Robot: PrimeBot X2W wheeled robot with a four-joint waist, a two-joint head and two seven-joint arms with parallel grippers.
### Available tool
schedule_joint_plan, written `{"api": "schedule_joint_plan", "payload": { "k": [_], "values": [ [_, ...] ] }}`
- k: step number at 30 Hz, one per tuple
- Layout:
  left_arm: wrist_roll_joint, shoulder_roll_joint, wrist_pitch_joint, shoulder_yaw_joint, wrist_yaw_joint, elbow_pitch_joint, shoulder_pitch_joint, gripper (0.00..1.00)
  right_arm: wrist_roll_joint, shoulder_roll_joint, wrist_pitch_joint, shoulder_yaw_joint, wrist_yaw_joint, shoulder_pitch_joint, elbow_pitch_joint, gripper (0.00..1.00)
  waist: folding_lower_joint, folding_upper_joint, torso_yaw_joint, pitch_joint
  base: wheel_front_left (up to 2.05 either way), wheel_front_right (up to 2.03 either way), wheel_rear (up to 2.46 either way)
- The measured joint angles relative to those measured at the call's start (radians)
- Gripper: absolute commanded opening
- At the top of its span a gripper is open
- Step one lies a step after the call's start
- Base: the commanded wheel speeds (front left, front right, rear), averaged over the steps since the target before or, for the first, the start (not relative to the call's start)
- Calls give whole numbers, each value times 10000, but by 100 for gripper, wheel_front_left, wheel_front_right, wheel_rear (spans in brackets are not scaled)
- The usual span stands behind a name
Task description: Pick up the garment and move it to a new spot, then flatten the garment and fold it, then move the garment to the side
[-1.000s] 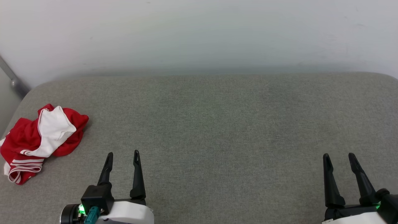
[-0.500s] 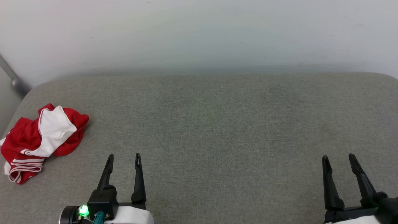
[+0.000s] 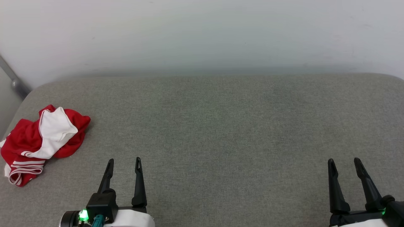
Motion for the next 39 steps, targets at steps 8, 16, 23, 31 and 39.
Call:
{"api": "schedule_joint_plan", "payload": {
  "k": [8,16,23,31,39],
  "values": [
    [-81,-2,2,-4,4,48,-1,100,56,0,2,15,0,0,46,100,0,0,20,44,0,0,0],
    [-82,-2,0,40,42,52,-4,100,63,0,0,79,0,0,44,100,0,0,159,51,0,0,0],
    [-94,-6,0,81,98,65,-53,100,-33,-2,0,146,0,6,-25,100,0,0,531,87,0,0,0],
    [-148,-6,0,234,176,38,-163,100,-115,-2,0,234,0,40,-63,100,0,0,1358,155,0,0,0],
    [-196,-6,0,345,322,35,-212,100,-217,-2,0,247,0,36,-117,100,0,0,2427,244,0,0,0]
  ]
}}
